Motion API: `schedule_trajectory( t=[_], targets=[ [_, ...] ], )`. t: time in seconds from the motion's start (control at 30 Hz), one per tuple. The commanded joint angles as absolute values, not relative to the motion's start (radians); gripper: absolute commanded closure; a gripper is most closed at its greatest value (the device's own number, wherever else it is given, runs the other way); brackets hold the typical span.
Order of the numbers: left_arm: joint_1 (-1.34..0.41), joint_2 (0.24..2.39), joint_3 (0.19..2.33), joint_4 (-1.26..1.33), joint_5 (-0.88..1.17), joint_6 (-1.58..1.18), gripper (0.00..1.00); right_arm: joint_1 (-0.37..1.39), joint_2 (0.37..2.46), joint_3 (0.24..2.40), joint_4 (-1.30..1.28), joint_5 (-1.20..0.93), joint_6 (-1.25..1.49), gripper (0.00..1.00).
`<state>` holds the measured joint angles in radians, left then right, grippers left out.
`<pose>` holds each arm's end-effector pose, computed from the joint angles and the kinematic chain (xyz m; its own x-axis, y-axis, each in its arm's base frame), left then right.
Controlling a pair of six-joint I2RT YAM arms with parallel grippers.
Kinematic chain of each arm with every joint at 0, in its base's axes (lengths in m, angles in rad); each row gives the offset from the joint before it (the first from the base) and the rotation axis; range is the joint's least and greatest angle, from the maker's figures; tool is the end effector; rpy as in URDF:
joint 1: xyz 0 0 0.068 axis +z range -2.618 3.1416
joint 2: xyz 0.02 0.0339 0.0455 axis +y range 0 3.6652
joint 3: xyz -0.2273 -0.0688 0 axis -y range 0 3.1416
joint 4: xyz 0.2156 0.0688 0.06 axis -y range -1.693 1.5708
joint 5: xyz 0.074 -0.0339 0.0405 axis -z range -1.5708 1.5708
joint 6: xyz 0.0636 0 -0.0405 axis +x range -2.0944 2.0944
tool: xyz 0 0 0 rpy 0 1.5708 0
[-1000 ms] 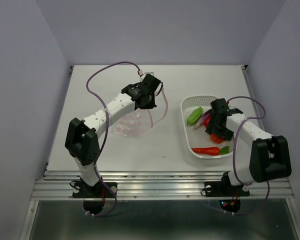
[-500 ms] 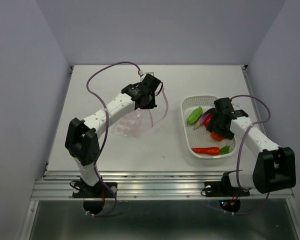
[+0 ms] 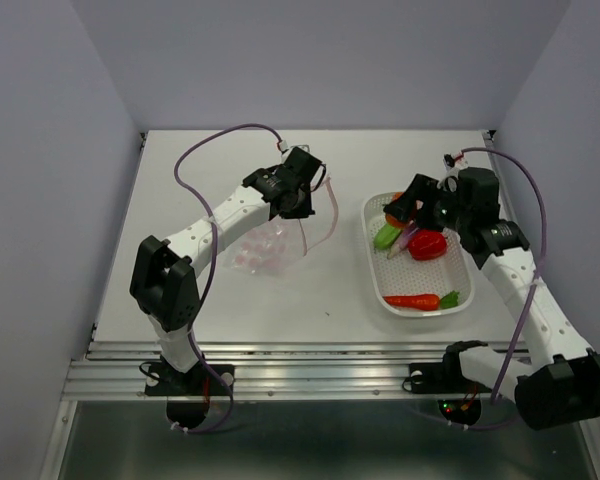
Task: Place the food in the zip-top bag and seal the zipper
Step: Place the fake vegetable in the zipper food storage bag.
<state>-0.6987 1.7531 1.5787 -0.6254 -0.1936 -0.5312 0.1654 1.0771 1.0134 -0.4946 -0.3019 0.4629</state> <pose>0.2981 -0.2344 0.2609 -0.7412 -0.0265 -0.6707 0.1775 0.9559 -0.2340 0.2391 0.0591 0.2884 -0.6488 0.3239 -0.6886 -0.1299 0.8444 0.5197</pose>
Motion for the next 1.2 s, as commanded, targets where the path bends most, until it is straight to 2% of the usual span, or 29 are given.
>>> schedule_trajectory(
  t=[0.0, 0.33, 0.7, 1.17],
  targets=[
    [-0.698, 1.695, 1.598, -0.629, -0.192, -0.525, 1.0, 0.202, 1.121, 1.042, -0.162, -0.561, 0.573, 0.72],
    [-0.698, 1.687, 1.62, -0.65, -0.184, -0.54, 1.0, 0.42, 1.333, 1.103, 0.208, -0.574, 0.73, 0.72],
    [-0.698, 1.681, 1.634, -0.663, -0.196, -0.568, 1.0, 0.483, 1.44, 1.075, 0.173, -0.474, 0.744, 0.73],
    [-0.69, 1.658, 1.655, -0.667, -0.207, -0.594, 1.0, 0.515, 1.474, 1.035, 0.094, -0.378, 0.753, 0.73]
  ],
)
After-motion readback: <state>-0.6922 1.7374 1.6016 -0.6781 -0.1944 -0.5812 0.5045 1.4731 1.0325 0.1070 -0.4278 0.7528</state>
